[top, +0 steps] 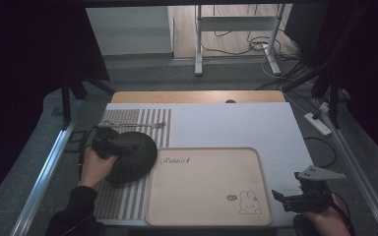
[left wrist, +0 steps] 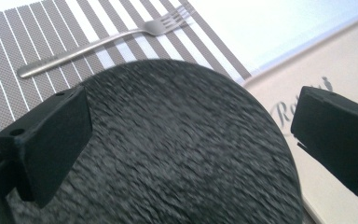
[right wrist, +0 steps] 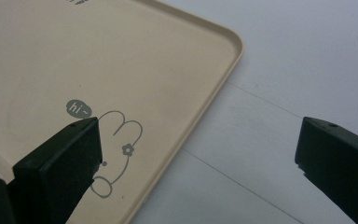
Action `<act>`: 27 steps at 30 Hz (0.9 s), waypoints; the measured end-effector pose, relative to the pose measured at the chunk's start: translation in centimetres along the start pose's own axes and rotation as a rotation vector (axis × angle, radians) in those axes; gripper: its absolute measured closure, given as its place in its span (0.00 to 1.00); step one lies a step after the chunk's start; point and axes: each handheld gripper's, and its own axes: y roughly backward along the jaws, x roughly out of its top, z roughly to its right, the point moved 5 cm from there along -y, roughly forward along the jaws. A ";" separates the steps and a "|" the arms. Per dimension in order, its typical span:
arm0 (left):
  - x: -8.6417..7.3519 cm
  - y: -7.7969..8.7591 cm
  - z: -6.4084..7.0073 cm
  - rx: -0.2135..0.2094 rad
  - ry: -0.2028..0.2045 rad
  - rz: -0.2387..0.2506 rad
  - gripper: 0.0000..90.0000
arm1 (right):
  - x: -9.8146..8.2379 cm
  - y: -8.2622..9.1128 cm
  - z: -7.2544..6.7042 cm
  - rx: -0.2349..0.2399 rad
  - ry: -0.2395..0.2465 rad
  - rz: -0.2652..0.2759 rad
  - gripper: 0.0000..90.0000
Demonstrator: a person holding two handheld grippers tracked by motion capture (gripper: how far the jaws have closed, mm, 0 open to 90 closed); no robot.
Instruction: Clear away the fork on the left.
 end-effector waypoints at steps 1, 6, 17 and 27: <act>0.2 -0.2 -0.2 0.004 0.002 0.001 0.00 | 0.0 0.0 0.0 0.000 0.001 0.000 0.01; 0.9 -1.0 -1.1 0.018 0.005 -0.008 0.00 | 0.0 0.0 -0.1 0.004 0.004 0.000 0.01; 2.2 -2.8 -2.9 0.033 0.012 -0.021 0.00 | 0.0 0.0 0.0 0.004 0.003 -0.001 0.01; 3.1 -4.6 -4.4 0.061 0.029 -0.049 0.00 | 0.0 0.0 0.0 0.009 0.001 0.000 0.01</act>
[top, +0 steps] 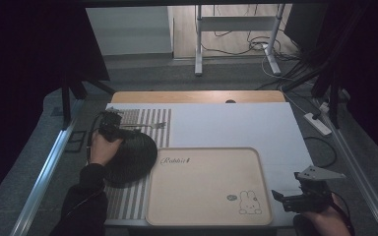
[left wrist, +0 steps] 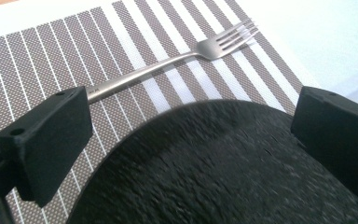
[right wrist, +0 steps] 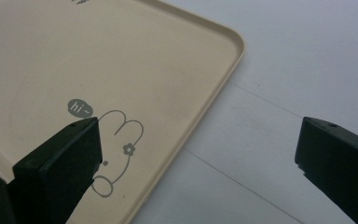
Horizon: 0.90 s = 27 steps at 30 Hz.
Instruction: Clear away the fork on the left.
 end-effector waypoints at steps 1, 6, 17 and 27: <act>0.1 -0.1 -0.1 0.005 0.004 0.001 0.00 | 0.0 0.0 0.0 -0.001 0.002 -0.002 0.01; 0.9 -1.0 -0.7 0.020 0.003 -0.012 0.00 | 0.0 0.0 0.0 -0.001 0.001 0.000 0.01; 1.8 -2.7 -2.1 0.047 0.010 -0.046 0.00 | 0.0 0.0 0.0 0.000 0.000 -0.002 0.01; 2.5 -3.9 -3.7 0.087 0.023 -0.077 0.14 | 0.0 0.0 0.0 0.005 -0.003 -0.003 0.01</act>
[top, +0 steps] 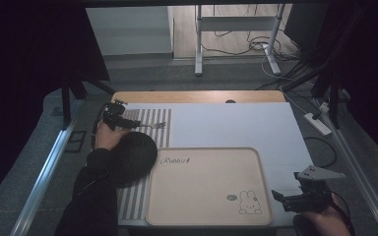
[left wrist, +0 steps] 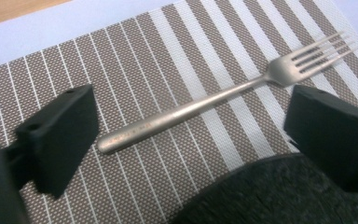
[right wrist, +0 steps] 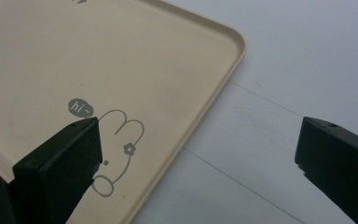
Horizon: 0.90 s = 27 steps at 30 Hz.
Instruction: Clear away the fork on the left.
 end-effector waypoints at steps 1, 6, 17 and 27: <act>0.1 -0.2 -0.3 0.007 0.005 -0.009 0.20 | 0.0 0.0 0.0 0.000 0.000 0.002 0.01; 0.1 -0.8 -1.1 0.018 0.013 -0.043 0.53 | 0.0 0.0 0.0 0.002 0.000 0.002 0.01; -0.4 -2.3 -3.4 0.126 -0.002 -0.093 0.99 | 0.0 0.0 0.0 0.006 0.002 0.002 0.01; -1.5 -2.0 -3.5 0.075 0.010 -0.127 0.99 | 0.0 0.0 -0.1 0.006 0.013 0.001 0.01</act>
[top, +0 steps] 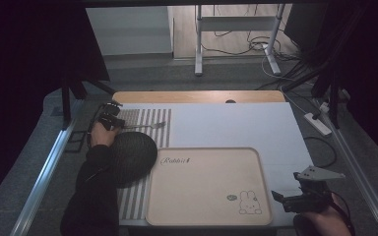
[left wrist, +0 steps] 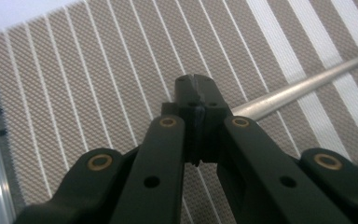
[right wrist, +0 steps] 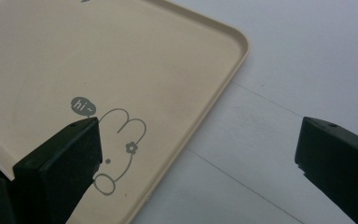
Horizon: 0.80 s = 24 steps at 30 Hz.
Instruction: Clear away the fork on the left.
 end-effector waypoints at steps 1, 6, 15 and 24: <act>-0.3 0.2 0.1 -0.028 -0.004 -0.014 0.99 | 0.0 0.0 0.0 0.000 0.002 -0.001 0.01; -1.1 0.7 0.5 -0.079 -0.023 -0.044 0.99 | 0.0 0.0 -0.1 0.002 0.007 -0.003 0.01; -1.5 1.2 1.4 -0.077 -0.066 -0.087 0.99 | 0.0 0.0 -0.2 0.002 0.017 -0.005 0.01; -0.3 2.3 0.9 -0.078 -0.004 -0.003 0.68 | 0.0 -0.1 -0.2 0.007 0.019 -0.005 0.01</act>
